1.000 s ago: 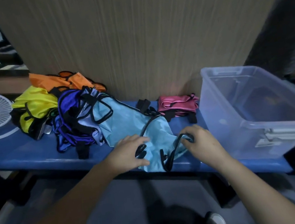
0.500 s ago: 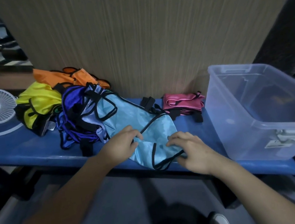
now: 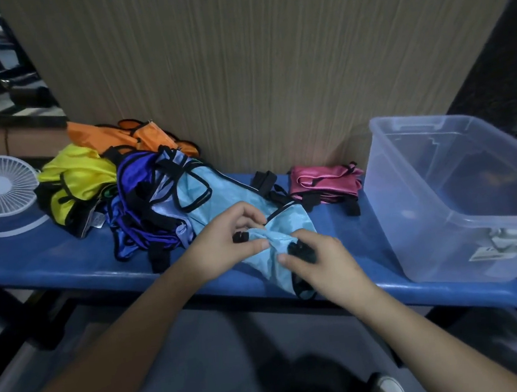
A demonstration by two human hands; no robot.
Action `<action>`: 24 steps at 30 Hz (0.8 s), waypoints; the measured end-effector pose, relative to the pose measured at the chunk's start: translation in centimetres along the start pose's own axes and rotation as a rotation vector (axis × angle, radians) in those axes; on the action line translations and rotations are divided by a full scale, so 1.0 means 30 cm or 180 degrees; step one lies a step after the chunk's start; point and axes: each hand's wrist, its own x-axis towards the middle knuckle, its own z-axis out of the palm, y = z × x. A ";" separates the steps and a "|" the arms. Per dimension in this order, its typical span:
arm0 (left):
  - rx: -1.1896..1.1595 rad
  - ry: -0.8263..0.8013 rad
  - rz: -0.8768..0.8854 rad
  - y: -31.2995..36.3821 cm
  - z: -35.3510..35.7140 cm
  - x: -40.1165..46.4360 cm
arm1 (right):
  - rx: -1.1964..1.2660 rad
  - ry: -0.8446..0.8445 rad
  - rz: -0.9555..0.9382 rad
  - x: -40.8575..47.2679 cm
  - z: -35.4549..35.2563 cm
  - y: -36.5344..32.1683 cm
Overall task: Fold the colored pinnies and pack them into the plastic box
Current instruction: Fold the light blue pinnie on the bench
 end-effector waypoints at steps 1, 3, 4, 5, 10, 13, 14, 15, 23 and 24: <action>0.0017 -0.0011 0.0030 0.005 0.003 0.001 | -0.0055 0.0220 -0.0085 0.003 0.000 0.001; 0.0056 -0.0048 0.0056 0.013 0.012 0.001 | -0.0250 0.0602 -0.0232 0.009 -0.009 -0.001; 0.0057 -0.0056 0.0049 0.014 0.016 0.001 | -0.0378 0.0759 -0.0199 0.008 -0.015 -0.006; 0.0043 -0.0063 0.0026 0.015 0.019 0.000 | -0.0519 0.0911 -0.0067 0.007 -0.023 -0.014; -0.0300 -0.0086 -0.0184 0.041 0.062 -0.003 | -0.0377 0.1036 0.0567 0.004 -0.037 -0.043; -0.0513 -0.0005 -0.0206 0.070 0.087 -0.003 | 0.0790 0.0471 0.0697 -0.012 -0.028 -0.070; -0.0574 -0.0007 -0.0200 0.075 0.093 -0.002 | 0.1064 0.0373 0.0712 -0.018 -0.024 -0.078; -0.0632 -0.0032 -0.0199 0.082 0.097 -0.003 | 0.1223 0.0344 0.0703 -0.021 -0.022 -0.084; -0.0946 -0.0197 -0.0108 0.129 0.111 -0.021 | 0.1892 0.0412 0.0731 -0.035 -0.058 -0.124; -0.0936 -0.0218 -0.0109 0.133 0.110 -0.023 | 0.1843 0.0450 0.0707 -0.034 -0.061 -0.123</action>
